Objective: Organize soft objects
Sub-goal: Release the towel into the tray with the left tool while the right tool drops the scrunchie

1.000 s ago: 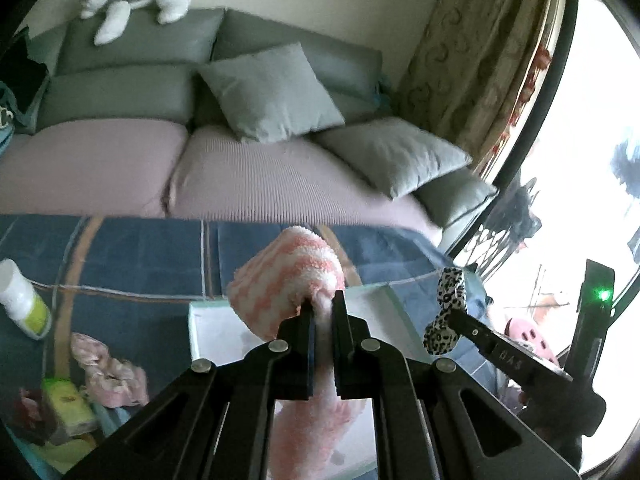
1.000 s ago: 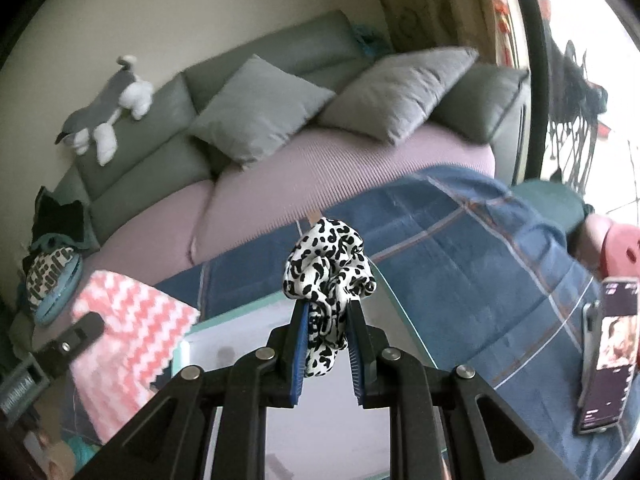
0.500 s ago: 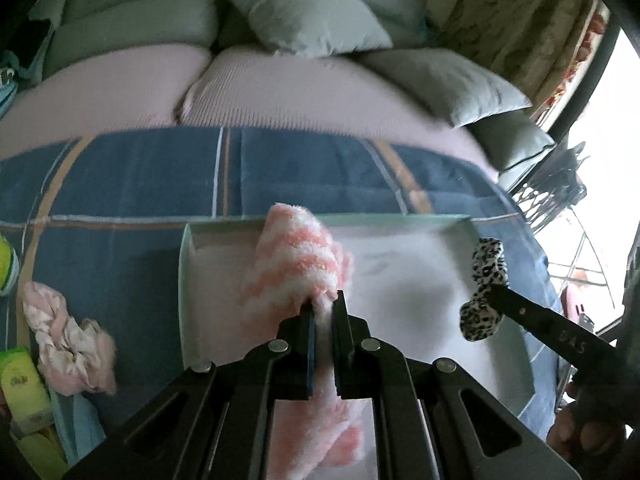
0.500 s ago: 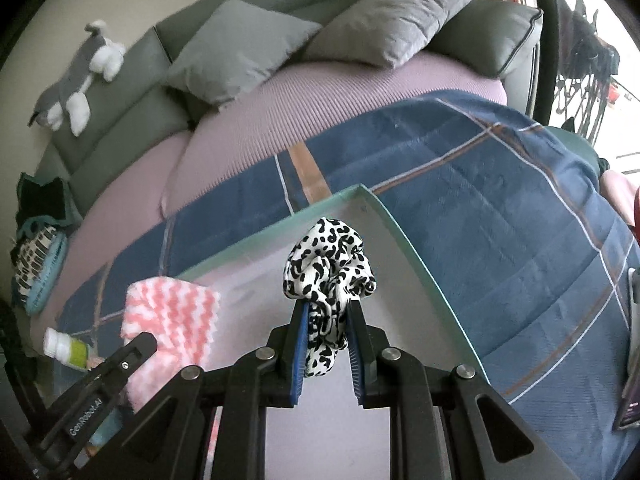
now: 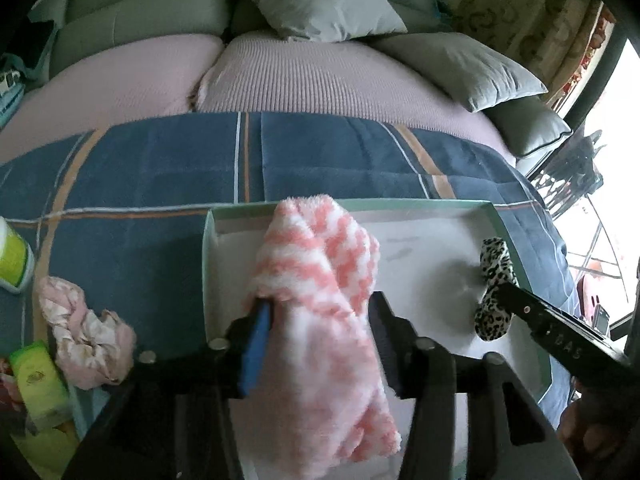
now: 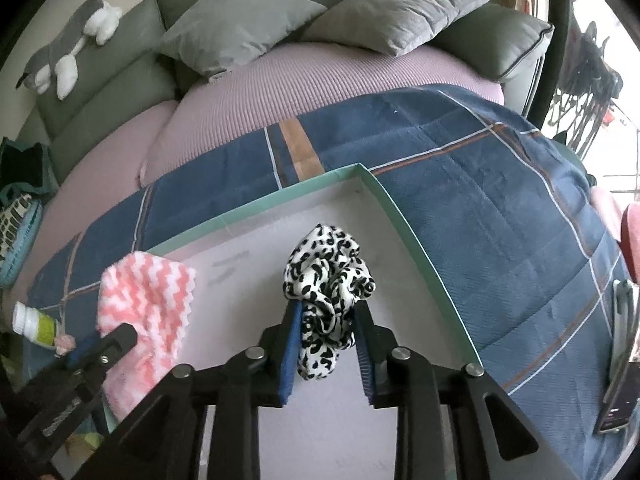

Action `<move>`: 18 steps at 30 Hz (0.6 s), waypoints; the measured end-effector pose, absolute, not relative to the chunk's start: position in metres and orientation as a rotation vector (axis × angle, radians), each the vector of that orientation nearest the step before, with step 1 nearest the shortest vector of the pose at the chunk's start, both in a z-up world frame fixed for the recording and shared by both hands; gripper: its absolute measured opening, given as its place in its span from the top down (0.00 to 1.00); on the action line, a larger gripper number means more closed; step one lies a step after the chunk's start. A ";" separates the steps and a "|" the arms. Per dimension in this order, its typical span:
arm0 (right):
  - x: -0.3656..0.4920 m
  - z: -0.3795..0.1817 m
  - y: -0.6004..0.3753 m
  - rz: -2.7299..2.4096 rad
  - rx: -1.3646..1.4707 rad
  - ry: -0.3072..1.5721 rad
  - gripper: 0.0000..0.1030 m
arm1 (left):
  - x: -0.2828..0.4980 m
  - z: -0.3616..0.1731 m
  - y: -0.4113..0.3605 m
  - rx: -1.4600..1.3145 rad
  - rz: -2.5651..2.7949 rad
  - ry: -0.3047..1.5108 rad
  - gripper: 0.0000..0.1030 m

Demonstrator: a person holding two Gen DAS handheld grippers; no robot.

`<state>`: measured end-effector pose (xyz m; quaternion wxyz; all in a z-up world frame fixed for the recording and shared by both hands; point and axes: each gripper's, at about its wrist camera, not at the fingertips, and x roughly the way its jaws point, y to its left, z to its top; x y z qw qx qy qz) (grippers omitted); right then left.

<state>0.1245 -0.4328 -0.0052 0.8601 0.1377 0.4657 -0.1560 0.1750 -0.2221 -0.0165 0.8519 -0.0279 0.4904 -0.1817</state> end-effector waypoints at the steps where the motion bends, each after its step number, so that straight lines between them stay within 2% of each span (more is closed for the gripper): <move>1: 0.124 -0.004 -0.432 -0.328 0.283 0.977 0.71 | 0.175 -0.014 -0.222 -0.055 -0.382 1.029 0.50; 3: 0.123 -0.001 -0.430 -0.329 0.269 0.973 0.70 | 0.174 -0.009 -0.221 -0.050 -0.377 1.017 0.44; 5: 0.122 0.003 -0.427 -0.335 0.254 0.969 0.64 | 0.173 -0.004 -0.220 -0.047 -0.374 1.006 0.30; 7: 0.120 0.006 -0.426 -0.342 0.246 0.963 0.53 | 0.171 0.003 -0.217 -0.040 -0.368 0.986 0.27; 9: 0.118 0.011 -0.426 -0.344 0.246 0.955 0.53 | 0.169 0.009 -0.213 -0.038 -0.356 0.967 0.24; 11: 0.114 0.014 -0.423 -0.341 0.242 0.952 0.53 | 0.168 0.013 -0.209 -0.037 -0.345 0.950 0.14; 15: 0.110 0.018 -0.412 -0.351 0.200 0.963 0.46 | 0.165 0.020 -0.198 -0.026 -0.308 0.922 0.11; 18: 0.106 0.019 -0.404 -0.346 0.183 0.973 0.45 | 0.165 0.023 -0.184 -0.041 -0.269 0.914 0.06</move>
